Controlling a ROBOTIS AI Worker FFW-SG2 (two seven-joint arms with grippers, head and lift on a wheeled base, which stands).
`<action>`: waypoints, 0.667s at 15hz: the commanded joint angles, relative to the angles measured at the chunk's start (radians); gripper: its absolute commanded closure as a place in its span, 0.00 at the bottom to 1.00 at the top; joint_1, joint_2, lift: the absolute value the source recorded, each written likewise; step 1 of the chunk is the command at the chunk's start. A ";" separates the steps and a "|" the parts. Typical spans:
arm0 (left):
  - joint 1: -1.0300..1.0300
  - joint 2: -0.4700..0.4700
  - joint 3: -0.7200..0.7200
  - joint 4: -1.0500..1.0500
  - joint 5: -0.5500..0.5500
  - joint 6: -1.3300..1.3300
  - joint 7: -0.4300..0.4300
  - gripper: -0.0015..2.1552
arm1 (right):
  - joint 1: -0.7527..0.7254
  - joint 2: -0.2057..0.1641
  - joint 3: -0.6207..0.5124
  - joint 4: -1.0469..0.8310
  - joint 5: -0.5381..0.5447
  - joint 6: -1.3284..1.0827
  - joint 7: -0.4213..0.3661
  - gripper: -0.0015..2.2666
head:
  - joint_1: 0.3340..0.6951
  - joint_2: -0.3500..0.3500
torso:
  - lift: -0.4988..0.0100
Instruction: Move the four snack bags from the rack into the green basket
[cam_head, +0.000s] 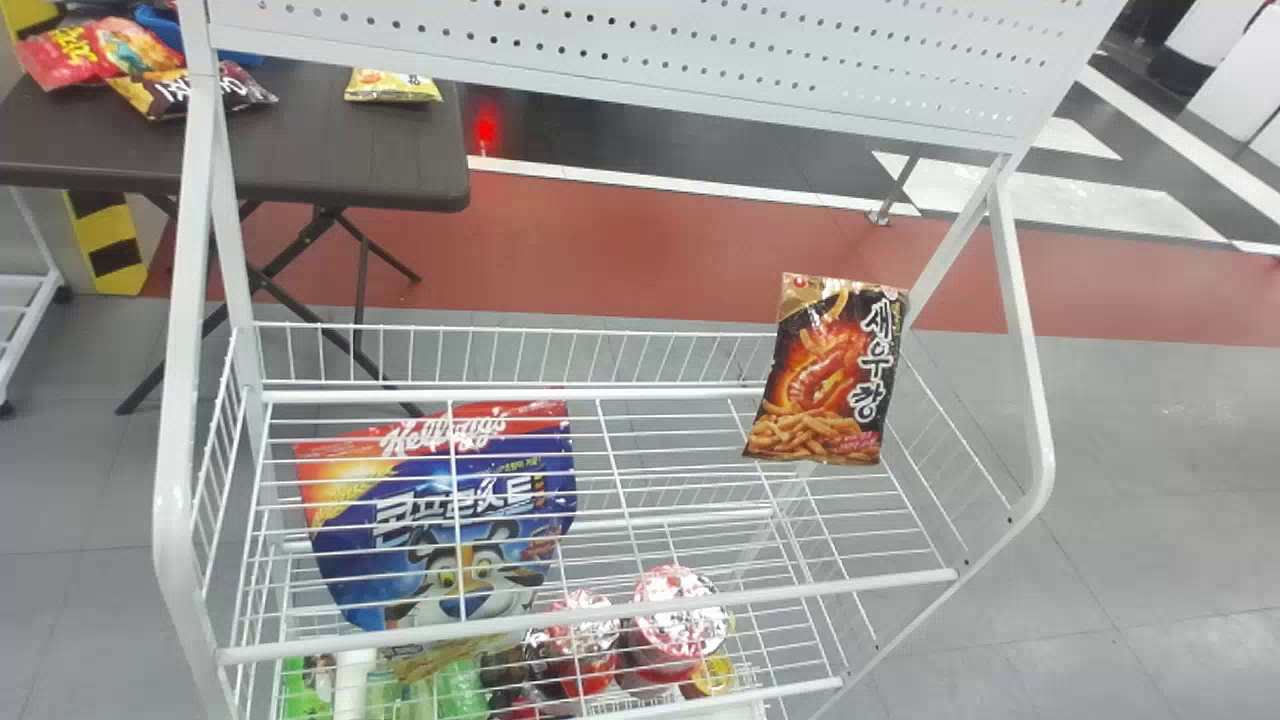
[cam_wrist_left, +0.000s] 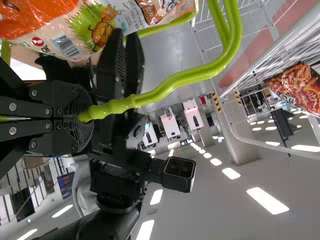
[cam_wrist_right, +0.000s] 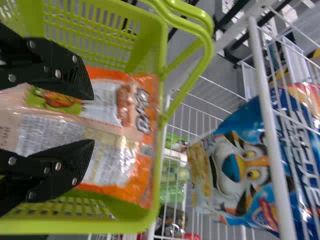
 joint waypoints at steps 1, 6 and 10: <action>0.000 0.000 0.000 0.000 0.000 0.000 0.000 0.87 | 0.007 0.021 -0.052 -0.041 -0.014 -0.001 0.002 0.03 | 1.00 0.00 | 0.98; -0.001 0.002 -0.003 0.000 0.000 0.000 0.000 0.87 | -0.051 0.102 -0.210 -0.048 -0.026 -0.290 -0.056 0.02 | 1.00 0.00 | 0.98; 0.003 0.003 -0.005 -0.006 0.000 0.003 -0.002 0.87 | -0.270 0.108 -0.274 0.066 0.001 -0.486 -0.214 0.02 | 1.00 0.00 | 0.98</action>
